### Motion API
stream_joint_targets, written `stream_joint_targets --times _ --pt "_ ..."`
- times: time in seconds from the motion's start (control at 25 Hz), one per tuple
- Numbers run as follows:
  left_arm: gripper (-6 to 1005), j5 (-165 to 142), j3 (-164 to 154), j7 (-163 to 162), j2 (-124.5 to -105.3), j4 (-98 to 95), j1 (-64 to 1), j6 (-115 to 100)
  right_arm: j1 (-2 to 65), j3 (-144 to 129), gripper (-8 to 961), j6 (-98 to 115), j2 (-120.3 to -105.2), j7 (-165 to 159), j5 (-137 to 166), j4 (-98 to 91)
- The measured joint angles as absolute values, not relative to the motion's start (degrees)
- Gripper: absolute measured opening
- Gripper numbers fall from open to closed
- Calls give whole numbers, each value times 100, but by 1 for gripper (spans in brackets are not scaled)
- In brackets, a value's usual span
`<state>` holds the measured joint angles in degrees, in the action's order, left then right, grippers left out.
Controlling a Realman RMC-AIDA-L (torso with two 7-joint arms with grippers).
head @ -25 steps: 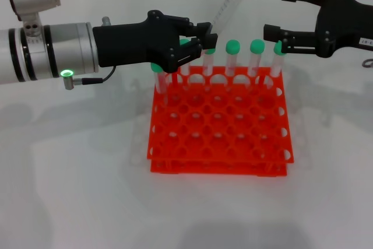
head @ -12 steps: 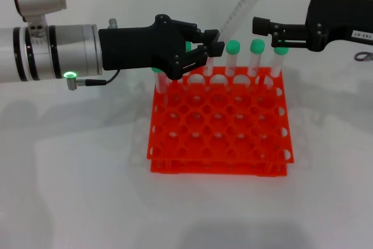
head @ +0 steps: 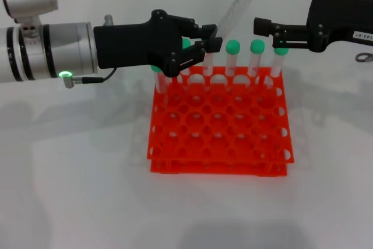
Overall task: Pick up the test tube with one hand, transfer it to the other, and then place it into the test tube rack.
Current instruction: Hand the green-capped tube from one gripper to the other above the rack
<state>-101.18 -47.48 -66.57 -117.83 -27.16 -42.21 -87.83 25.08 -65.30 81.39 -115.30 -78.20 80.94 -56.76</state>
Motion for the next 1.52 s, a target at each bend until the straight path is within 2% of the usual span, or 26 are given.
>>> stream_joint_targets --times 1.52 --pt "220 -10090 -4748 -6583 -11800 -2716 -3946 -8765 2751 -6709 832 8107 -11549 -7789 7997 -5536"
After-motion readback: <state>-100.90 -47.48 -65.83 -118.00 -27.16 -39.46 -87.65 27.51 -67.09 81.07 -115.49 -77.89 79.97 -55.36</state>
